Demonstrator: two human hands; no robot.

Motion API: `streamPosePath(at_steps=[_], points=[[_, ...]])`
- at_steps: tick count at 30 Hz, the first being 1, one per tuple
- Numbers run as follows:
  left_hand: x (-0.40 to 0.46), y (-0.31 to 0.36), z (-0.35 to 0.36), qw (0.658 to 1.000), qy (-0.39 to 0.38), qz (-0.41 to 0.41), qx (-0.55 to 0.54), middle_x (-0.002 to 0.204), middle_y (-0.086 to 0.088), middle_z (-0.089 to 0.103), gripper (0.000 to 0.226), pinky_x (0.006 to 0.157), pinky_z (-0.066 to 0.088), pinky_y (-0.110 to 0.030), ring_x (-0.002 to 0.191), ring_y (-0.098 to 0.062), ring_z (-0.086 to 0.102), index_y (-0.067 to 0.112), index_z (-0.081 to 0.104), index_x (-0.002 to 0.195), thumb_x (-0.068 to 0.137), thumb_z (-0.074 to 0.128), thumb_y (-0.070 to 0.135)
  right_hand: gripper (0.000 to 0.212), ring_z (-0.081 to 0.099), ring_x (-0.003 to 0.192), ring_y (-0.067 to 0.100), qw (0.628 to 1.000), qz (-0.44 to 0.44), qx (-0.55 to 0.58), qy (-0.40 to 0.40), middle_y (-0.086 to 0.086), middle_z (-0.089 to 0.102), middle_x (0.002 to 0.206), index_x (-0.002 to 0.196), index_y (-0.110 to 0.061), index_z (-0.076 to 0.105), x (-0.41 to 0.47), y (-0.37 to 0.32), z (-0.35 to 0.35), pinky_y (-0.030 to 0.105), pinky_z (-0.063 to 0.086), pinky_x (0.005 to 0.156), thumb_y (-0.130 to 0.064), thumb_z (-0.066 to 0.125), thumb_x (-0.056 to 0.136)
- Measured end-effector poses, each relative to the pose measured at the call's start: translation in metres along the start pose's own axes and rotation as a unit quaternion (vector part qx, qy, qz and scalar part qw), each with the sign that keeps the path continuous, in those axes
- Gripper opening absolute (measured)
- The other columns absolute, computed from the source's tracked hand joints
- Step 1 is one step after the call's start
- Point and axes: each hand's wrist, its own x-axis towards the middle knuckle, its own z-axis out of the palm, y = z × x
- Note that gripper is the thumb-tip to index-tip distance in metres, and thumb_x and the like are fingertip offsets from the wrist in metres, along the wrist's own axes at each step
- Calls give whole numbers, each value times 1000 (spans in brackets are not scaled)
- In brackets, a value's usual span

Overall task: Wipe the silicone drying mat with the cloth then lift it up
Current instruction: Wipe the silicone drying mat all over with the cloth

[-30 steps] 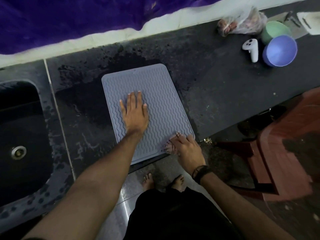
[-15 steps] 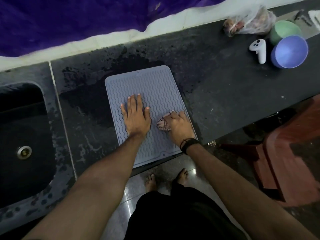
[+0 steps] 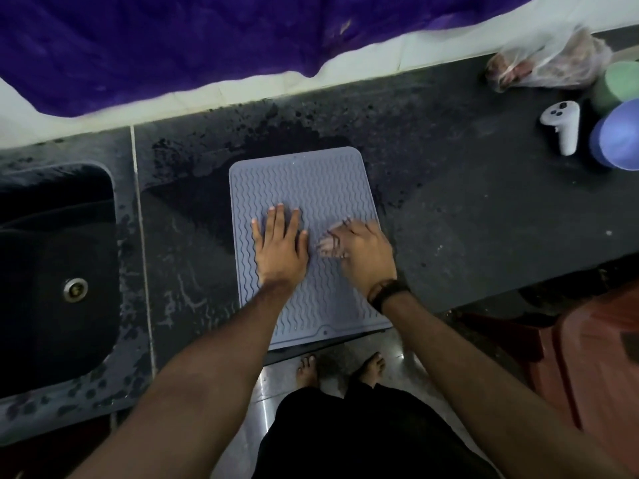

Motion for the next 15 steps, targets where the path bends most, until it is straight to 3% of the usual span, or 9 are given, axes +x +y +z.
streamPosePath(at_steps=[4, 11, 15], points=[[0, 0, 0, 1000, 2, -12, 10, 166, -9, 26, 53, 124, -12, -47, 156, -24, 15, 25, 40, 155, 106, 31, 44, 43, 41, 124, 30, 996, 4, -35, -78, 5, 53, 132, 126, -16, 58, 41, -3, 10, 46, 43, 101, -7, 57, 84], [1, 0, 6, 999, 28, -24, 12, 164, -8, 32, 48, 126, -5, -50, 154, -23, 20, 27, 49, 150, 106, 39, 45, 49, 31, 135, 30, 988, -50, -55, -139, 5, 35, 150, 139, -19, 45, -21, 12, 10, 45, 36, 109, -12, 47, 90], [0, 1, 5, 999, 25, -26, 11, 164, -7, 31, 48, 126, -4, -50, 155, -22, 19, 28, 48, 150, 106, 39, 44, 47, 41, 125, 28, 991, -60, -8, -123, 3, 50, 136, 129, -21, 56, -31, 18, 0, 43, 44, 102, -10, 56, 84]])
